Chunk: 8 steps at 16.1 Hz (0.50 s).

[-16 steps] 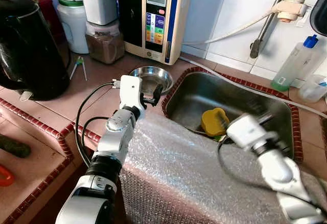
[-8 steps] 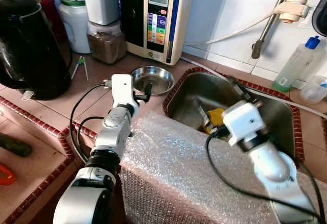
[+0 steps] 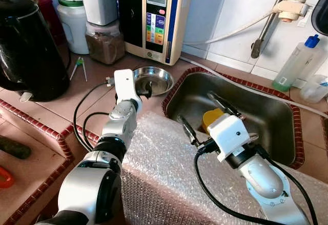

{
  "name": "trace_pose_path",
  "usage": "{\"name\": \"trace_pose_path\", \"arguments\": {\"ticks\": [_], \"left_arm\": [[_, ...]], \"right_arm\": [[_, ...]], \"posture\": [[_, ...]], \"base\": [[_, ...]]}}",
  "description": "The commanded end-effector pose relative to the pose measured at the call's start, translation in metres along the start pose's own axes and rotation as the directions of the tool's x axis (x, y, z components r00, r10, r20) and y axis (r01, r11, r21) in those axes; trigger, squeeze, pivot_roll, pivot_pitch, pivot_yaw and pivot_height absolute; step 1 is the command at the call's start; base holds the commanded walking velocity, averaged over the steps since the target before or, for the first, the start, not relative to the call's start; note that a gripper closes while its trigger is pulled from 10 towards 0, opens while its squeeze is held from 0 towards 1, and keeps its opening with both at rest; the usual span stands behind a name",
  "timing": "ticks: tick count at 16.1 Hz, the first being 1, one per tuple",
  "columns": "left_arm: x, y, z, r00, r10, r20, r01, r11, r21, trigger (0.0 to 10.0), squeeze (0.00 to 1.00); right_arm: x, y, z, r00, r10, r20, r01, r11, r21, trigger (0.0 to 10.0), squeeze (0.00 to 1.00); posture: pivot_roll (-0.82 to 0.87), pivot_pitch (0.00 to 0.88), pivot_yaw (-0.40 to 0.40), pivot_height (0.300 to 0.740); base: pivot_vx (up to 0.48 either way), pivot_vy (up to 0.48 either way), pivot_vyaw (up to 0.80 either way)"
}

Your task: Kitchen organization

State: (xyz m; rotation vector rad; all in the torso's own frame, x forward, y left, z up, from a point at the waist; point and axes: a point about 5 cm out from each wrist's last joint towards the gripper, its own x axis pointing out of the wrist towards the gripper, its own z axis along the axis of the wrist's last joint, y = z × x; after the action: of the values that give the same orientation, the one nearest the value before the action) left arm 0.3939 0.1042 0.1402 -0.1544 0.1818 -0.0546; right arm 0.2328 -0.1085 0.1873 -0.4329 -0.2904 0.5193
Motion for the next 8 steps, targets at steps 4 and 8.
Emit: {"name": "trace_pose_path", "arguments": {"ticks": [4, 8], "left_arm": [[0.001, -0.002, -0.01, 0.994, 0.024, -0.109, -0.023, 1.0, 0.012, 10.0, 0.0], [0.0, -0.004, -0.015, 0.99, 0.014, -0.138, -0.019, 0.999, -0.03, 8.2, 0.0]], "right_arm": [[0.0, 0.006, 0.004, 0.999, 0.046, -0.02, -0.044, 0.996, 0.074, 10.0, 0.16], [-0.003, 0.009, -0.007, 0.995, 0.026, -0.096, -0.006, 0.979, 0.206, 10.0, 0.16]], "posture": [[-0.01, 0.0, -0.024, 0.74], [-0.01, 0.0, -0.023, 0.74]], "base": [[0.0, 0.0, 0.0], [0.0, 0.0, 0.0]]}}
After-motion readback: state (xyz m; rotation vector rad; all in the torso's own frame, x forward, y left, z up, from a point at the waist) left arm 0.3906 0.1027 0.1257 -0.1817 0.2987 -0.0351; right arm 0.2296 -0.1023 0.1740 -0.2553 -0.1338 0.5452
